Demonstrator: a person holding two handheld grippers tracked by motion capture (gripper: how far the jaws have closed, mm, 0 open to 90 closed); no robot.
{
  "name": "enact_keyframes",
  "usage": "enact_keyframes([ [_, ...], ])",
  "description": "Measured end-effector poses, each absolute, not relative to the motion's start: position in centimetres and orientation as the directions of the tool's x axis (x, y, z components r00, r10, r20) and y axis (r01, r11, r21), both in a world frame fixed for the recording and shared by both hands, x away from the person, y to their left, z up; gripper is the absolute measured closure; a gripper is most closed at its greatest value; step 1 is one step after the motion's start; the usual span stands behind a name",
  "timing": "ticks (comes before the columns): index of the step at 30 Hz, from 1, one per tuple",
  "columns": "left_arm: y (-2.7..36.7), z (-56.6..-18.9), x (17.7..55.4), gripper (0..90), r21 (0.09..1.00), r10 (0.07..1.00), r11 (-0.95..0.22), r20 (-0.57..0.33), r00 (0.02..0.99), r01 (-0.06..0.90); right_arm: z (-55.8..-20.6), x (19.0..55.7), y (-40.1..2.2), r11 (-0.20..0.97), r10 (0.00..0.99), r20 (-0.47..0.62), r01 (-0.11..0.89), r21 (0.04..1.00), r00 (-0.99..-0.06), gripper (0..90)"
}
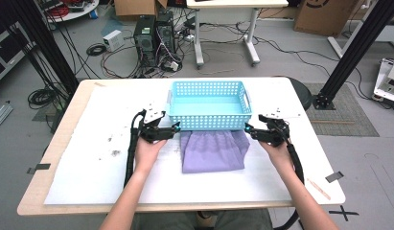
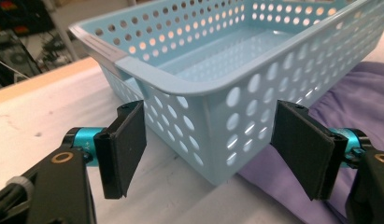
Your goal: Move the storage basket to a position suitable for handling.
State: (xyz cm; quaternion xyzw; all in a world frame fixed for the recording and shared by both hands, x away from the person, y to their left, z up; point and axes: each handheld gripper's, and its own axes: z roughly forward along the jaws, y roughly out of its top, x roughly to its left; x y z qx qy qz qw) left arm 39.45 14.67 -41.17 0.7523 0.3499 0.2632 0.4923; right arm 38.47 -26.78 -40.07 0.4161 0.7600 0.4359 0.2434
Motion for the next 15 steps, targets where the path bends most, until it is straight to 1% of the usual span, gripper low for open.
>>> enact_keyframes([
  [3,15.0,-41.0,38.4,26.4,0.931,0.784,-0.254,0.039,0.62,0.263,-40.0,37.5,-27.3,0.252,0.848,0.009,0.418,0.873,-0.529,31.9],
  [6,15.1,-41.0,36.0,26.4,0.933,0.772,-0.244,0.023,0.635,0.263,-40.0,35.4,-27.8,0.233,0.857,0.032,0.441,0.867,-0.515,31.8],
  [10,15.0,-41.5,33.8,26.4,0.939,0.773,-0.215,-0.004,0.634,0.269,-40.3,33.4,-27.7,0.243,0.857,0.017,0.433,0.868,-0.515,31.7],
  [11,15.0,-41.5,33.8,26.4,0.939,0.773,-0.215,-0.004,0.634,0.269,-40.5,32.9,-27.6,0.245,0.859,0.015,0.436,0.866,-0.512,31.7],
  [12,14.9,-41.9,32.9,26.4,0.947,0.76,-0.184,-0.033,0.649,0.264,-40.7,32.5,-27.5,0.254,0.858,0.002,0.428,0.867,-0.514,31.5],
  [14,14.7,-42.3,32.3,26.4,0.945,0.744,-0.177,-0.054,0.666,0.274,-41.2,31.8,-27.2,0.265,0.853,-0.006,0.423,0.867,-0.522,31.1],
  [15,14.5,-42.5,32.0,26.4,0.938,0.74,-0.194,-0.052,0.671,0.286,-41.4,31.5,-27.1,0.267,0.851,-0.006,0.422,0.866,-0.525,31.0],
])
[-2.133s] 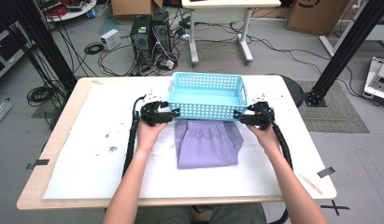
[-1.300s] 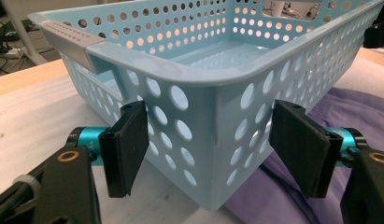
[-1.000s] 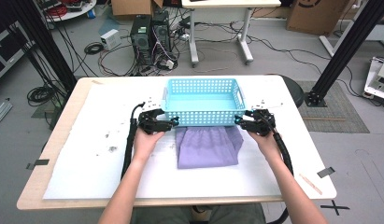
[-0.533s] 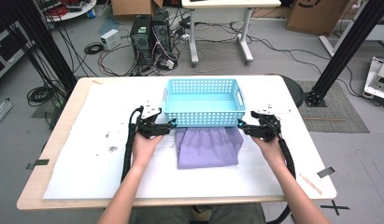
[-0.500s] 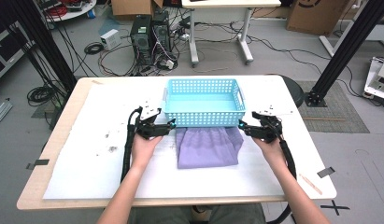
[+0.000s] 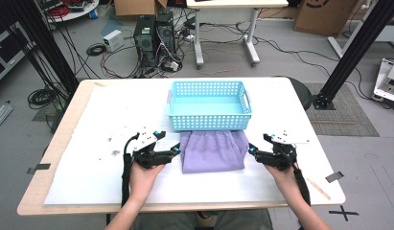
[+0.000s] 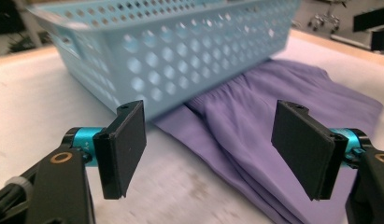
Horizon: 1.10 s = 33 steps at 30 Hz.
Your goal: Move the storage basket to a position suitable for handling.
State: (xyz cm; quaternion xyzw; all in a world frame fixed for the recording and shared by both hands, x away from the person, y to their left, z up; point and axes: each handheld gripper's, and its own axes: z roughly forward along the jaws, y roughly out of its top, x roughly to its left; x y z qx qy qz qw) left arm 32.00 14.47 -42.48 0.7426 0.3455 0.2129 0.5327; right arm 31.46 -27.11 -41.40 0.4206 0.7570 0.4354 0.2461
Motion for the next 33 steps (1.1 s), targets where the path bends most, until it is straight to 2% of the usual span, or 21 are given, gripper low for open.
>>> enact_keyframes([
  [3,14.1,-43.1,31.4,26.5,0.923,0.729,-0.218,-0.062,0.682,0.317,-42.3,30.8,-26.7,0.267,0.837,0.006,0.419,0.868,-0.547,29.6],
  [6,13.7,-43.4,31.2,24.1,0.908,0.735,-0.224,-0.08,0.673,0.353,-43.3,31.0,-26.0,0.28,0.826,0.047,0.48,0.831,-0.562,24.7],
  [7,13.3,-43.6,31.2,24.1,0.886,0.727,-0.234,-0.114,0.677,0.401,-43.5,31.1,-25.8,0.281,0.827,0.057,0.498,0.82,-0.56,24.1],
  [11,12.3,-44.2,31.2,24.7,0.855,0.742,-0.248,-0.134,0.657,0.455,-43.9,31.3,-25.1,0.285,0.831,0.061,0.517,0.807,-0.553,22.1],
  [15,11.1,-44.3,30.6,33.2,0.836,0.742,-0.298,-0.102,0.663,0.461,-44.1,31.1,-24.4,0.297,0.835,0.067,0.55,0.78,-0.546,22.3],
  [20,9.9,-45.0,30.6,36.6,0.784,0.744,-0.365,-0.079,0.664,0.502,-44.6,31.3,-23.6,0.333,0.833,0.067,0.594,0.733,-0.55,27.3],
  [21,9.5,-45.0,30.6,38.1,0.769,0.744,-0.388,-0.064,0.665,0.508,-44.6,31.5,-23.4,0.349,0.826,0.077,0.613,0.709,-0.559,36.8],
  [22,9.5,-45.0,30.6,40.6,0.769,0.744,-0.388,-0.064,0.665,0.508,-44.7,31.7,-23.3,0.358,0.813,0.096,0.623,0.696,-0.575,41.5],
  [25,9.2,-45.0,30.7,47.9,0.771,0.737,-0.386,-0.073,0.672,0.507,-44.7,31.6,-22.9,0.383,0.806,0.068,0.605,0.698,-0.588,49.7],
  [27,9.1,-44.9,30.7,56.9,0.771,0.724,-0.392,-0.078,0.685,0.502,-44.7,31.5,-22.9,0.377,0.808,0.073,0.607,0.699,-0.585,58.3],
  [31,9.0,-45.0,30.8,67.4,0.773,0.712,-0.375,-0.112,0.693,0.511,-44.7,31.5,-23.1,0.368,0.789,0.114,0.614,0.698,-0.603,78.6],
  [33,9.1,-45.0,30.9,73.9,0.772,0.706,-0.367,-0.132,0.695,0.519,-44.7,31.4,-23.0,0.367,0.778,0.129,0.612,0.701,-0.615,85.1],
])
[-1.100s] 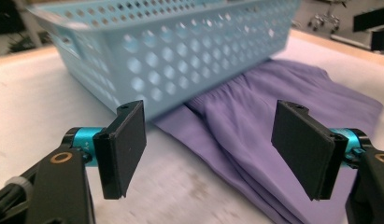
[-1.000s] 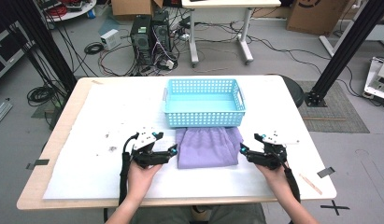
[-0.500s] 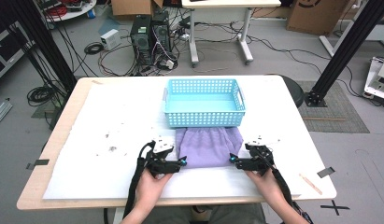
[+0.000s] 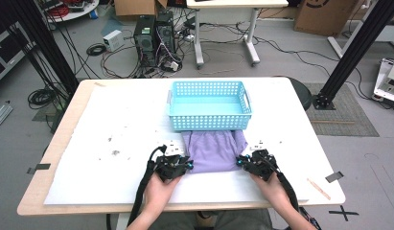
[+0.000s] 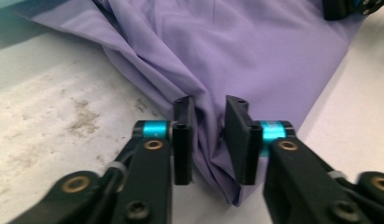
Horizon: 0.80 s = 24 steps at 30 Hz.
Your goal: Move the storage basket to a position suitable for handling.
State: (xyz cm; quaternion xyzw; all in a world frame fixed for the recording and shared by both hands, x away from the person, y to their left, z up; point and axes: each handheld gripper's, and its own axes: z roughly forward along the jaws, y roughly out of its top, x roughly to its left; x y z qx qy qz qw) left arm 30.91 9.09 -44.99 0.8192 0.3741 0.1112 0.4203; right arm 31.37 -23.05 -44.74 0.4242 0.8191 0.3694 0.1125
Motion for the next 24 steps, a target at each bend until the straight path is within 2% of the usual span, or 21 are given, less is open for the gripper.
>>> enact_keyframes([
  [8,9.3,-44.8,30.2,81.9,0.764,0.667,-0.363,-0.186,0.721,0.533,-44.7,29.7,-23.8,0.373,0.761,0.14,0.604,0.704,-0.633,88.4],
  [19,8.8,-44.9,26.5,82.7,0.763,0.593,-0.402,-0.204,0.779,0.506,-44.7,24.4,-25.2,0.403,0.739,0.117,0.573,0.713,-0.664,88.3],
  [24,8.7,-44.9,25.3,82.5,0.764,0.581,-0.415,-0.196,0.79,0.495,-44.8,23.3,-25.8,0.394,0.727,0.136,0.572,0.719,-0.672,88.3],
])
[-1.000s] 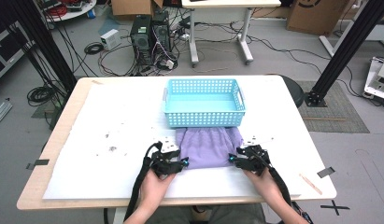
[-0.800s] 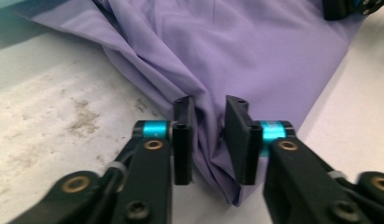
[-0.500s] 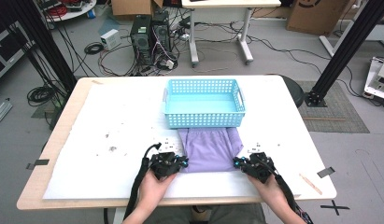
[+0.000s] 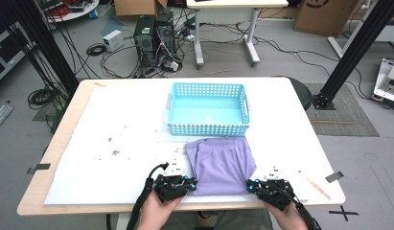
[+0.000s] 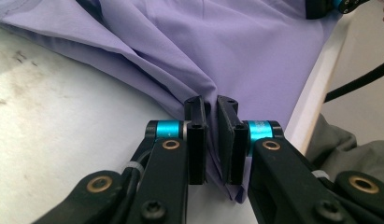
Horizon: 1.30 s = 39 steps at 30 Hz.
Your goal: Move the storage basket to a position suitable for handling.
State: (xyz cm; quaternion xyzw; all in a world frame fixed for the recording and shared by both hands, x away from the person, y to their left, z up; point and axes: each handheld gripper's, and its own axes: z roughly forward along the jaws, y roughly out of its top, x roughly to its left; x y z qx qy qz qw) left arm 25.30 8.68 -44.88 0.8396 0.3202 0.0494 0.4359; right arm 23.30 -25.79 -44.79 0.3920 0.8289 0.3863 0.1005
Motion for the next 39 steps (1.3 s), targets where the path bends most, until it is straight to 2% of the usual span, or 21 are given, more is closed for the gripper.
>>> enact_keyframes([
  [16,8.8,-44.9,24.7,81.3,0.767,0.575,-0.422,-0.185,0.797,0.483,-44.8,22.0,-25.7,0.417,0.717,0.111,0.552,0.722,-0.688,84.9],
  [17,8.8,-44.8,24.7,79.7,0.767,0.576,-0.427,-0.177,0.798,0.479,-44.8,22.1,-25.8,0.418,0.717,0.109,0.55,0.723,-0.688,79.9],
  [18,8.9,-44.7,24.8,73.8,0.765,0.584,-0.439,-0.155,0.797,0.471,-44.8,22.1,-25.8,0.417,0.719,0.102,0.544,0.729,-0.688,70.6],
  [20,9.3,-44.4,25.1,55.2,0.774,0.603,-0.432,-0.135,0.787,0.463,-44.4,22.3,-26.2,0.4,0.726,0.094,0.529,0.748,-0.682,56.6],
  [22,10.0,-43.7,25.5,49.0,0.798,0.619,-0.413,-0.107,0.778,0.439,-43.8,22.7,-26.7,0.372,0.748,0.076,0.51,0.775,-0.66,48.8],
  [24,10.7,-43.0,26.4,40.4,0.821,0.648,-0.398,-0.064,0.759,0.409,-43.0,23.6,-27.3,0.351,0.76,0.046,0.47,0.81,-0.648,43.7],
  [29,12.5,-41.8,30.0,32.7,0.866,0.704,-0.31,-0.068,0.707,0.393,-41.3,27.4,-28.3,0.306,0.795,0.0,0.401,0.864,-0.606,41.2],
  [35,13.8,-42.1,34.8,31.2,0.866,0.797,-0.267,-0.048,0.602,0.423,-41.4,33.9,-27.9,0.275,0.816,0.04,0.447,0.851,-0.577,39.7],
  [39,14.5,-42.7,36.7,31.2,0.867,0.8,-0.216,-0.106,0.59,0.449,-42.2,36.9,-27.1,0.29,0.822,0.053,0.497,0.818,-0.567,39.0],
])
